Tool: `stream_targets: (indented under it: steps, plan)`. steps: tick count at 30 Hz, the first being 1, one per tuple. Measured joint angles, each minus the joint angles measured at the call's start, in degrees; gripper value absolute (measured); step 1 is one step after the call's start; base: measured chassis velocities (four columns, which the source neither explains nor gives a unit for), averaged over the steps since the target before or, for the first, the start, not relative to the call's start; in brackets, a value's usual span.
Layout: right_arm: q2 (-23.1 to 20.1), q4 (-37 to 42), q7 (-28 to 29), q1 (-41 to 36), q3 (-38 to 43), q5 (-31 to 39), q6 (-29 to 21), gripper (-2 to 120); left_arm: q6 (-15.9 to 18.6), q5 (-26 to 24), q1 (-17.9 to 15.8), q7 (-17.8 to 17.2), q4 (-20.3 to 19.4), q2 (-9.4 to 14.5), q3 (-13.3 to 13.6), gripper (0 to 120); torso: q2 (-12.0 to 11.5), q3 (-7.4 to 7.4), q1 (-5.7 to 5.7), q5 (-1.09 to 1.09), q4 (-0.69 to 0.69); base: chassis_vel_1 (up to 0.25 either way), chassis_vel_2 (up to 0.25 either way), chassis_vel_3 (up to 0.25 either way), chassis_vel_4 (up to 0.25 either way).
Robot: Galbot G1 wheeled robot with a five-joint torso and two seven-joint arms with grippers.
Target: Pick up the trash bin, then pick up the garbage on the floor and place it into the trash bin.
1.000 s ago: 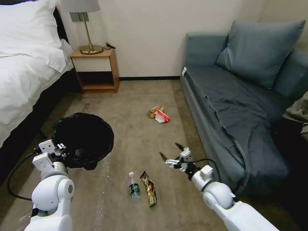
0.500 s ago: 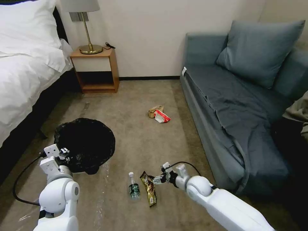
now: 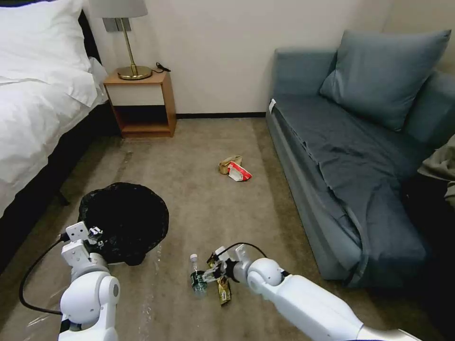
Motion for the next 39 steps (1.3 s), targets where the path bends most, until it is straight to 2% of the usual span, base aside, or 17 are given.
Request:
stream_targets:
  steps: [5,11,14,20,34,36,38,39]
  plan:
    - [0.6,-3.5,-1.9,-0.3,1.1,-3.4,2.5,100,-0.5,-0.1,1.2,0.0,-0.9,-0.2,-0.1,4,0.0,0.0,0.0,0.01,-0.01,0.0,0.0,0.0,0.0]
    - [0.9,-5.5,-2.4,0.0,2.1,-4.4,3.5,100,-0.6,-0.1,1.6,0.0,-1.1,-0.1,-0.3,4,0.0,0.0,0.0,0.01,0.0,0.0,0.0,0.0,0.0]
    - [2.0,-9.4,-3.4,0.2,2.5,-6.2,6.0,100,-0.7,-0.1,1.7,0.0,-1.2,-0.2,-0.3,4,0.0,0.0,0.0,0.01,0.0,0.0,0.0,0.0,0.0]
    - [3.0,-13.4,-4.2,0.5,3.9,-7.6,7.3,100,-0.7,0.0,2.2,-0.1,-1.6,-0.1,-0.4,4,0.0,0.0,0.0,0.01,-0.01,0.0,0.0,0.0,0.0]
    - [3.7,-17.9,-6.7,-0.6,5.7,-10.0,10.9,100,-1.2,0.0,2.1,-0.1,-1.2,-0.1,-0.6,4,0.0,0.0,0.0,0.01,0.0,0.0,0.0,0.0,0.0]
    - [4.0,-18.3,-7.0,-0.8,5.9,-10.3,11.6,96,-1.2,0.0,2.1,-0.2,-1.2,0.0,-0.6,4,0.0,0.0,0.0,0.01,0.0,0.0,0.0,0.0,0.0]
    - [4.3,-18.8,-7.5,-1.3,6.3,-10.9,12.5,87,-1.2,0.0,2.1,-0.2,-1.2,0.1,-0.7,4,0.0,0.0,0.0,0.01,0.0,0.0,0.0,0.0,0.0]
    - [4.3,-18.8,-7.5,-1.3,6.3,-10.9,12.5,87,-1.2,0.0,2.1,-0.2,-1.2,0.1,-0.7,4,0.0,0.0,0.0,0.01,0.0,0.0,0.0,0.0,0.0]
